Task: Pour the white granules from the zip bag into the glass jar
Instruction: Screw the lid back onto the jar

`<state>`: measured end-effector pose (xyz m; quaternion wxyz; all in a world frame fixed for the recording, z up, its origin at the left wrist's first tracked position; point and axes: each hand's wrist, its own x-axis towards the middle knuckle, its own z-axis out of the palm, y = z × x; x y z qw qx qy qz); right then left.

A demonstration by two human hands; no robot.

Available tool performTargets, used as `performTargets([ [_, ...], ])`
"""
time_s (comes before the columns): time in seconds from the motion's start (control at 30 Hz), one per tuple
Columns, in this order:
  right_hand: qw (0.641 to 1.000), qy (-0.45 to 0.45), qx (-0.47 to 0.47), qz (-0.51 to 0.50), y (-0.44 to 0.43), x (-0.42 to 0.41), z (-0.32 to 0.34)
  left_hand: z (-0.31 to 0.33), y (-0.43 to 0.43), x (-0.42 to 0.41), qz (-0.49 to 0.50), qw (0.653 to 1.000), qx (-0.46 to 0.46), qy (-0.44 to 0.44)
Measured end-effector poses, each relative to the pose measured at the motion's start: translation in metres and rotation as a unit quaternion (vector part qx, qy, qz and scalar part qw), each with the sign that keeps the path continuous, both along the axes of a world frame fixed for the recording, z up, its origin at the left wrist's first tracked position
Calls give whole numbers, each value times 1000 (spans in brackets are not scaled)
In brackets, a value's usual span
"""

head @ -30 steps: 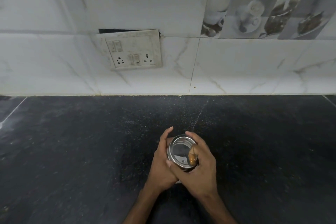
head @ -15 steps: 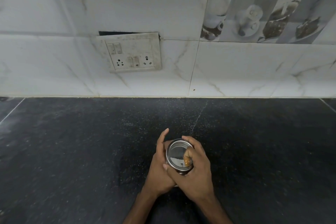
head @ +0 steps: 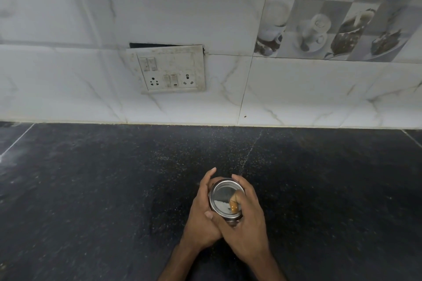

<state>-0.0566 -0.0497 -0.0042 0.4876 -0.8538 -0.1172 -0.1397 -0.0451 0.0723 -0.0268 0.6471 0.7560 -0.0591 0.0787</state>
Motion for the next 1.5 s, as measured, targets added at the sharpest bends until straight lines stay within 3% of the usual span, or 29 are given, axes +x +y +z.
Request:
performTargets([
  [0.13, 999, -37, -12, -24, -2, 1, 18, 0, 2, 0, -5, 1000, 25, 8],
  [0.27, 987, -94, -132, 15, -4, 24, 56, 2, 3, -1, -3, 1000, 31, -6],
  [0.4, 957, 12, -265, 113, 5, 41, 63, 9, 1, 1, -25, 999, 37, -15],
  [0.47, 959, 41, -259, 103, 9, 38, 51, 9, 0, -1, -30, 999, 36, -3],
  [0.63, 984, 21, -164, -69, 20, 26, 39, 6, 2, -3, -24, 999, 17, 20],
  [0.77, 981, 59, -177, 50, 6, 20, 41, 10, -1, -3, -23, 997, 61, -32],
  [0.87, 967, 101, -171, 159, -17, 18, 44, 4, -1, -1, -14, 999, 28, -7],
  [1.0, 986, 107, -105, 69, -10, 1, 37, 0, -2, 0, -7, 1000, 11, 1],
  [1.13, 979, 81, -186, -26, 9, -14, 33, -5, -1, 0, -9, 1000, 10, 6],
  [1.23, 955, 116, -271, 15, 3, -10, 57, -3, 0, 0, -17, 1000, 6, 16],
  [1.4, 952, 101, -262, 120, 0, 3, 58, -5, 0, -1, -18, 1000, 18, 19],
  [1.5, 952, 64, -290, 68, 8, -3, 38, -7, -1, 1, 0, 999, 33, 15],
])
